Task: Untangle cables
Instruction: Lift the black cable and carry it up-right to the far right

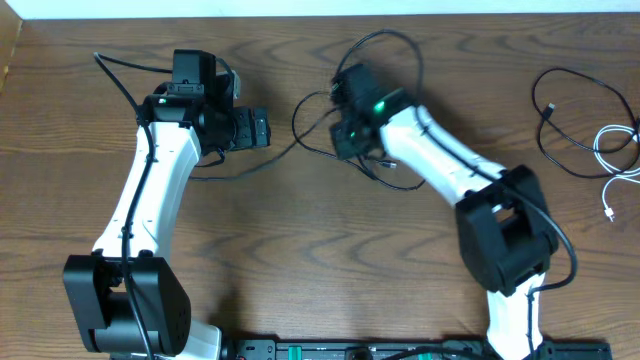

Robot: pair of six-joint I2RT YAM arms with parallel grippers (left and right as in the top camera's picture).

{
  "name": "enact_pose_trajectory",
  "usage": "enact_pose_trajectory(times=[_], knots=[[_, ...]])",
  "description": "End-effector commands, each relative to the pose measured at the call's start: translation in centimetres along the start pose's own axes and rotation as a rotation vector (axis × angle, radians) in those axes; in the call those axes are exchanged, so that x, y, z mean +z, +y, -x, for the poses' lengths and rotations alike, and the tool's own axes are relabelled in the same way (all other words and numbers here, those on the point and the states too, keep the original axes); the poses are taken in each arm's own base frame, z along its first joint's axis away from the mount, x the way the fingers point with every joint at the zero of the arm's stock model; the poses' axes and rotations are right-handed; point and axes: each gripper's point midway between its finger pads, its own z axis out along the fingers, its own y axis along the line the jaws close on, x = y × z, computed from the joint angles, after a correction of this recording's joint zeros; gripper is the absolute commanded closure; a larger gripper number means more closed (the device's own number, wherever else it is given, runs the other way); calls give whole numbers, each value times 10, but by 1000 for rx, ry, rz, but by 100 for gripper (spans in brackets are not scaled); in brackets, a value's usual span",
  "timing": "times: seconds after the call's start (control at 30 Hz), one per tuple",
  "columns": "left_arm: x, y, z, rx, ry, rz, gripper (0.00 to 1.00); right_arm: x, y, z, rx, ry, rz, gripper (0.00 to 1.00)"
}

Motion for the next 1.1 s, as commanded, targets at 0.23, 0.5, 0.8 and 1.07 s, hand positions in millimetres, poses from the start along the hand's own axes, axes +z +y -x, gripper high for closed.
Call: enact_pose_trajectory(times=[0.23,0.5,0.8,1.07], knots=[[-4,2,5,-2,-19,12,2,13,-17,3,-32,-136,-248,51],[-4,2,5,-2,-19,12,2,41,-35,-9,-3,-61,-214,57],[-4,2,5,-2,-18,12,2,58,-35,-14,4,-41,-187,76],[-4,2,5,-2,-18,12,2,59,-39,-15,25,-26,-150,83]])
